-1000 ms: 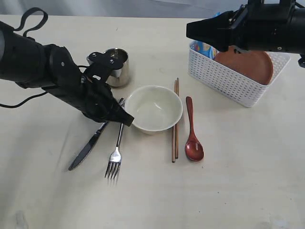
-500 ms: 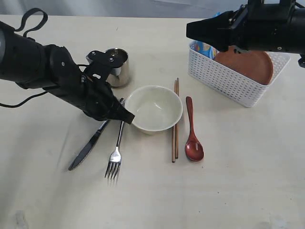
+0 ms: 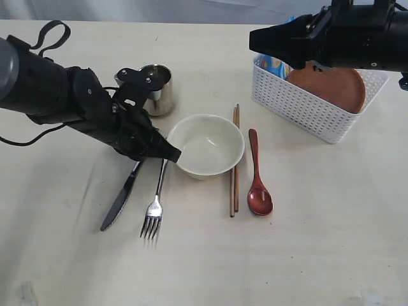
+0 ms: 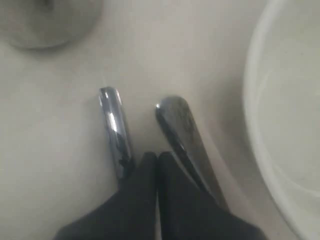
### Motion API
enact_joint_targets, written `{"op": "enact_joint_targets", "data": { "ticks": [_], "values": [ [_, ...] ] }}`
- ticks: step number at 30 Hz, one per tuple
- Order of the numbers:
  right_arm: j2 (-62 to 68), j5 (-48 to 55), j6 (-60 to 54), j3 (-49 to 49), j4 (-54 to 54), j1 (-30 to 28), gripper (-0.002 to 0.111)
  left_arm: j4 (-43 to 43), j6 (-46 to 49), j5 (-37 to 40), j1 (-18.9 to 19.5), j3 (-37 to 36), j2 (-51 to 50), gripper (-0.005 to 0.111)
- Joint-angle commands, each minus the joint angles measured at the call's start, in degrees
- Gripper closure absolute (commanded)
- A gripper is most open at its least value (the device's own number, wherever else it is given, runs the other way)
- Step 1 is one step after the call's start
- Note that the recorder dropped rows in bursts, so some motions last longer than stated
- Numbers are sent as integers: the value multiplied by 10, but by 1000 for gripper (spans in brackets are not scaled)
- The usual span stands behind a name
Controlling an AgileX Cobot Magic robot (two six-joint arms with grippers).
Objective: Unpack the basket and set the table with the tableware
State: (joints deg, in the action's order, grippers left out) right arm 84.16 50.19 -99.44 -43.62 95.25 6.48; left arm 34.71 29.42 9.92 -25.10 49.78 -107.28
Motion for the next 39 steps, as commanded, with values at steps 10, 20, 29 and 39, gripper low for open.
{"op": "enact_joint_targets", "data": {
  "ticks": [10, 20, 29, 39],
  "values": [
    [-3, 0, -1, -2, 2, -5, 62, 5, -5, -29, -2, 1, -3, 107],
    [-3, 0, -1, -2, 2, -5, 62, 5, -8, -47, -2, 1, -13, 107],
    [-3, 0, -1, -2, 2, -5, 62, 5, -13, -60, -2, 1, -13, 107],
    [-3, 0, -1, -2, 2, -5, 62, 5, -9, -5, -2, 1, 71, 107]
  ]
}}
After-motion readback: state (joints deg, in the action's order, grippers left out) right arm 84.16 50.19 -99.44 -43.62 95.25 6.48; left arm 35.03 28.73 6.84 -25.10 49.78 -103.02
